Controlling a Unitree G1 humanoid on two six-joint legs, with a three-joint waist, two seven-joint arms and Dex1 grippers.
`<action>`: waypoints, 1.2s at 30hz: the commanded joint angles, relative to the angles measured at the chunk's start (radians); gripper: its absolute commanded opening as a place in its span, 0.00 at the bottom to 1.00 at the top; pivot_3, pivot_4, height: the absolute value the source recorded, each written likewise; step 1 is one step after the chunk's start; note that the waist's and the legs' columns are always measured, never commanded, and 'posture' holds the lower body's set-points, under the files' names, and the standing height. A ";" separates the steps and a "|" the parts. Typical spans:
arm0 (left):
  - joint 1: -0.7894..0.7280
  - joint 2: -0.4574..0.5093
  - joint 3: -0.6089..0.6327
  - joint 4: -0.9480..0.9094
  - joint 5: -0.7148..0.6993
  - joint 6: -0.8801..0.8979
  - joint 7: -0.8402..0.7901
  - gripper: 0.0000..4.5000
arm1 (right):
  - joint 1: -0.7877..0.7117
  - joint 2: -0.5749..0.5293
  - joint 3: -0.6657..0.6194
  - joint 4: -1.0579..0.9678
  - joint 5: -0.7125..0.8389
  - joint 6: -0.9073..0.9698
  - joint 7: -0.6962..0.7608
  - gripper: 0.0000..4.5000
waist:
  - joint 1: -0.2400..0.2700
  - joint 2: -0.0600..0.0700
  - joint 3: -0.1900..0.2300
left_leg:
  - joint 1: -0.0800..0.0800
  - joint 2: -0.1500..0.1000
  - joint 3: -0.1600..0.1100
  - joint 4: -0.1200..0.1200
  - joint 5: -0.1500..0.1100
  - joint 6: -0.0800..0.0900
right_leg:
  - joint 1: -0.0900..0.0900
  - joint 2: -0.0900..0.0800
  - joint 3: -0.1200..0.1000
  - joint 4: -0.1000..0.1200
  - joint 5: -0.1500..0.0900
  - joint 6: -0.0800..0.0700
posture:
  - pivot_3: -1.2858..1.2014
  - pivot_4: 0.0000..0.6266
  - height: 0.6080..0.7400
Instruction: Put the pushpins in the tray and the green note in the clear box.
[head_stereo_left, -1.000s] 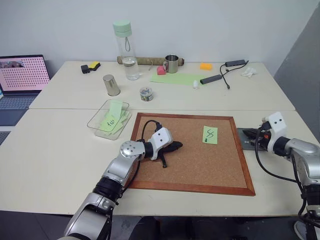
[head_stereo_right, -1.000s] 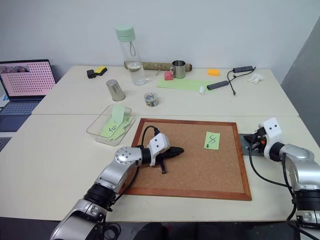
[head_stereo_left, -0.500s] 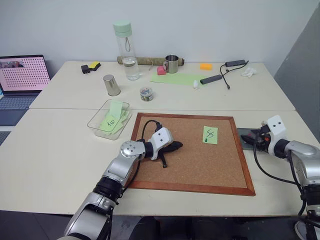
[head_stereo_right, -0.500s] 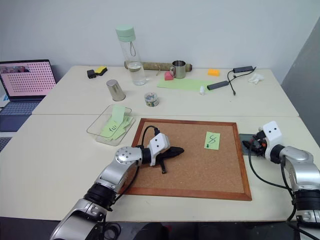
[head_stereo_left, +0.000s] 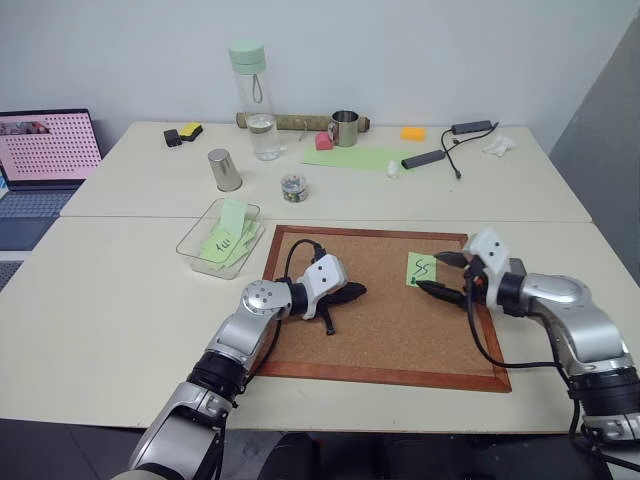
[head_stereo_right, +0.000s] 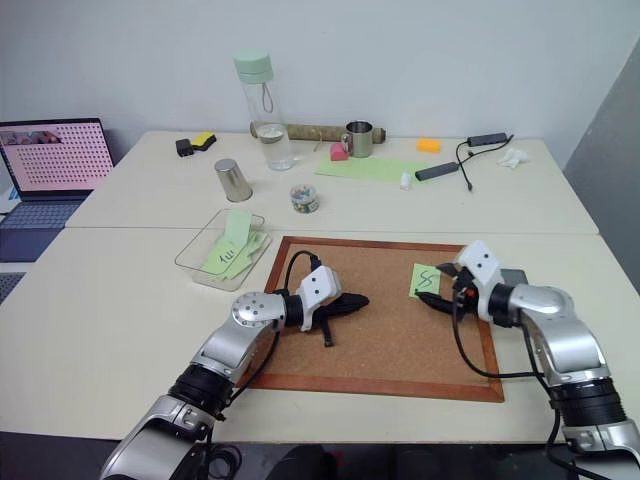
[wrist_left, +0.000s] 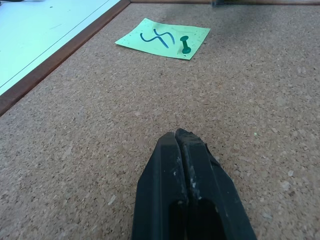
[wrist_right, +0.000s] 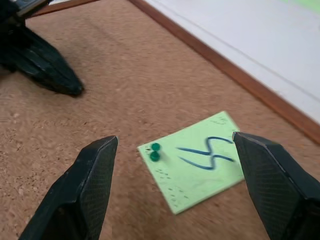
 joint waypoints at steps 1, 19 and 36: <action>0.029 0.019 -0.025 0.048 0.047 0.019 -0.003 0.00 | -0.041 0.021 0.010 0.043 -0.011 -0.044 0.005 0.85 | -0.001 0.000 0.000 | 0.000 0.000 0.000 0.000 0.000 0.000 | 0.000 0.000 0.000 0.000 0.000 0.000 | 0.52 0.24 1.00; 0.037 0.017 -0.025 0.042 0.045 0.023 0.001 0.00 | -0.058 0.073 0.020 0.160 -0.029 -0.101 0.025 0.21 | -0.001 0.000 0.000 | 0.000 0.000 0.000 0.000 0.000 0.000 | 0.000 0.000 0.000 0.000 0.000 0.000 | 0.52 0.24 1.00; 0.025 -0.011 0.007 0.076 0.050 0.029 0.087 0.00 | -0.066 0.021 -0.034 0.022 0.019 -0.058 0.061 0.02 | 0.001 0.000 0.000 | 0.001 0.000 0.000 0.000 0.000 0.000 | 0.000 0.000 0.000 0.000 0.000 0.000 | 0.52 0.24 1.00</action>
